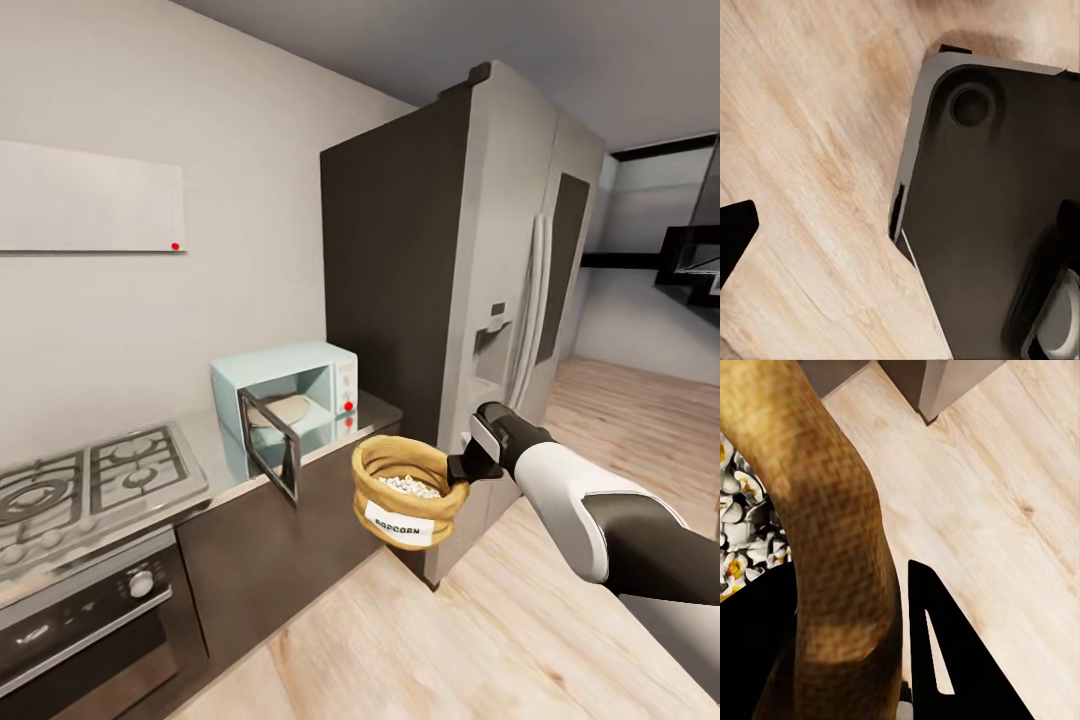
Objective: In the kitchen, take the popcorn bag from the countertop, put it into the microwave, and heat it until the popcorn is cooked so the cooked popcorn ends up inside the bag.
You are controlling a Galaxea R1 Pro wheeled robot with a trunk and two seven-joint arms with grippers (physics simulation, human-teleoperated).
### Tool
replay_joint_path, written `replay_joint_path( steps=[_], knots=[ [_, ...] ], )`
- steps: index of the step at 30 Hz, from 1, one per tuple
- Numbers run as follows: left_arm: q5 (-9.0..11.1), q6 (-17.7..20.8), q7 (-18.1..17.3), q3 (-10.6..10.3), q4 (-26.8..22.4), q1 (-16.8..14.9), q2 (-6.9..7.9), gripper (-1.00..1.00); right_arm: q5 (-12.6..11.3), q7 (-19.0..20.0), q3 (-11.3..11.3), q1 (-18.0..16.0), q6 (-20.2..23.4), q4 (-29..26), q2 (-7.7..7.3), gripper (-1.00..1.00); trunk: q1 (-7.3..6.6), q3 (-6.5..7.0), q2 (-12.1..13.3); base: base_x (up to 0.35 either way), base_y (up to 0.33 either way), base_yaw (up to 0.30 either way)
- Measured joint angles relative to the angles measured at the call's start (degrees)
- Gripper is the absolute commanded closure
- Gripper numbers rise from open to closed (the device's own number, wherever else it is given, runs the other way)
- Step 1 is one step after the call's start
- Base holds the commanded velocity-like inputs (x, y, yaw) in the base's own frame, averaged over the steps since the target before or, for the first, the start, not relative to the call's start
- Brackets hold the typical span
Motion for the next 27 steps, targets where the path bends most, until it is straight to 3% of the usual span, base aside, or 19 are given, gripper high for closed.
replay_joint_path(
  steps=[3,6,19,27],
  knots=[
    [0.06,0.07,0.01,-0.02,0.08,0.0,1.71,-1.0,0.0,0.0,0.0,0.0,0.01,0.0,0.0,1.0,0.0,0.0,0.0,0.339,0.0,0.0],
    [0.08,0.13,0.01,-0.03,0.14,0.0,1.88,-1.0,0.0,0.0,0.01,0.0,0.01,0.0,0.0,1.0,0.0,0.0,0.0,0.339,0.0,0.0],
    [0.04,0.11,-0.05,-0.11,0.18,0.0,1.17,-1.0,-0.01,-0.06,-0.03,0.0,0.02,0.0,0.0,1.0,0.01,0.0,0.0,0.312,0.0,0.005],
    [0.01,0.11,-0.07,-0.12,0.17,0.01,0.91,-1.0,-0.05,-0.08,-0.16,-0.01,0.0,0.01,0.01,1.0,0.02,0.0,0.0,0.194,-0.02,0.183]
  ],
)
